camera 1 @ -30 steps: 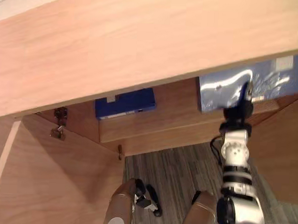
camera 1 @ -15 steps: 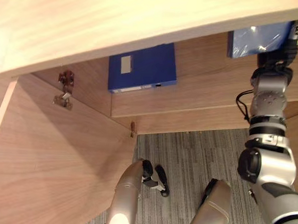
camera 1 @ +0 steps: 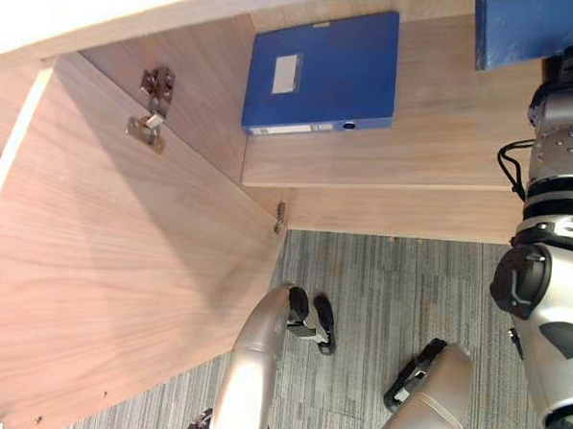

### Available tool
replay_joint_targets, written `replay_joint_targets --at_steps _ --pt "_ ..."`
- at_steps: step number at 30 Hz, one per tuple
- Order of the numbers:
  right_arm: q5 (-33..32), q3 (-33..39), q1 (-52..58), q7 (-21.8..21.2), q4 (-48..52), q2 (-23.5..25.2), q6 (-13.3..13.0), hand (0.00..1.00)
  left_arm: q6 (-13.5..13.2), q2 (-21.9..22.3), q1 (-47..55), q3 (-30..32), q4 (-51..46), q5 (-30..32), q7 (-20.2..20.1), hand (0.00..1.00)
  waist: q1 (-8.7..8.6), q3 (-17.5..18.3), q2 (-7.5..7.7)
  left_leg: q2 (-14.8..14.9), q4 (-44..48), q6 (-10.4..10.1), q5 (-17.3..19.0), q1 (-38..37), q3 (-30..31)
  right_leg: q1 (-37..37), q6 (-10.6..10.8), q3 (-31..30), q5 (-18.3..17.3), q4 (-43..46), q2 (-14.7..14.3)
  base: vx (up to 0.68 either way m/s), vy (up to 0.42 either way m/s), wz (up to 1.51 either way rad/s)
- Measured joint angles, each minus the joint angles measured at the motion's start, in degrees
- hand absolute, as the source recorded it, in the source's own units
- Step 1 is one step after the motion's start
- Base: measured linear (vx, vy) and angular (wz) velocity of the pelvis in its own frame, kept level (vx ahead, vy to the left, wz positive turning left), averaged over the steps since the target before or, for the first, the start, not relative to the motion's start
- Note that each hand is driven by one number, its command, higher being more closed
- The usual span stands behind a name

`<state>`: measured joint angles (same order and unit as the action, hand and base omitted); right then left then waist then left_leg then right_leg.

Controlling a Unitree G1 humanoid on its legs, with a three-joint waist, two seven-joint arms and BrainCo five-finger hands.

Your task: Walk over to the cabinet, pick up the folder, carry it to the office cabinet, place the folder inside the office cabinet, then close the office cabinet door

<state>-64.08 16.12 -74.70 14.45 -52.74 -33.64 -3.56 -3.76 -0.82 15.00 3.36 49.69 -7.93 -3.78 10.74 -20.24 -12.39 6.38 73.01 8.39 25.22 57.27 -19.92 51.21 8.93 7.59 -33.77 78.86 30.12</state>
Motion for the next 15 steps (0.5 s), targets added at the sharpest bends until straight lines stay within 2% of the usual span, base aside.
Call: replay_joint_targets --at_steps 6,11,14,15 --pt "-0.51 0.31 -0.03 2.64 -0.02 0.05 -0.22 1.00 -0.03 -0.24 -2.57 1.13 1.63 1.85 1.59 0.00 0.04 -1.17 -0.17 0.28 1.65 0.09 -0.91 4.50 0.42 4.79 -1.00 -0.74 -0.53 2.77 0.08 0.01 -0.046 0.07" --pt "-2.32 3.24 -0.04 6.13 0.00 1.50 -3.08 1.00 0.51 0.09 -5.09 3.60 2.80 3.12 3.52 0.00 0.05 -1.99 -0.15 0.34 2.61 -0.43 -1.30 6.82 0.83 7.06 -1.32 -1.27 -1.14 4.48 -0.01 0.01 -0.050 0.06" --pt "-2.30 5.19 -0.03 6.44 0.41 2.73 -3.51 1.00 0.58 0.12 -5.41 3.88 2.86 3.15 4.37 0.00 -0.12 -1.99 -0.14 0.37 2.62 -0.52 -1.37 7.22 0.89 7.46 -1.34 -1.32 -1.15 4.61 -0.08 0.01 -0.026 0.00" --pt "-2.28 5.19 0.00 6.56 0.66 2.94 -3.81 0.00 0.59 0.23 -5.54 4.24 2.87 3.15 4.57 0.00 -0.20 -2.00 -0.13 0.38 2.62 -0.53 -1.42 7.43 0.95 7.61 -1.34 -1.30 -1.15 4.60 -0.12 0.00 0.000 0.00"
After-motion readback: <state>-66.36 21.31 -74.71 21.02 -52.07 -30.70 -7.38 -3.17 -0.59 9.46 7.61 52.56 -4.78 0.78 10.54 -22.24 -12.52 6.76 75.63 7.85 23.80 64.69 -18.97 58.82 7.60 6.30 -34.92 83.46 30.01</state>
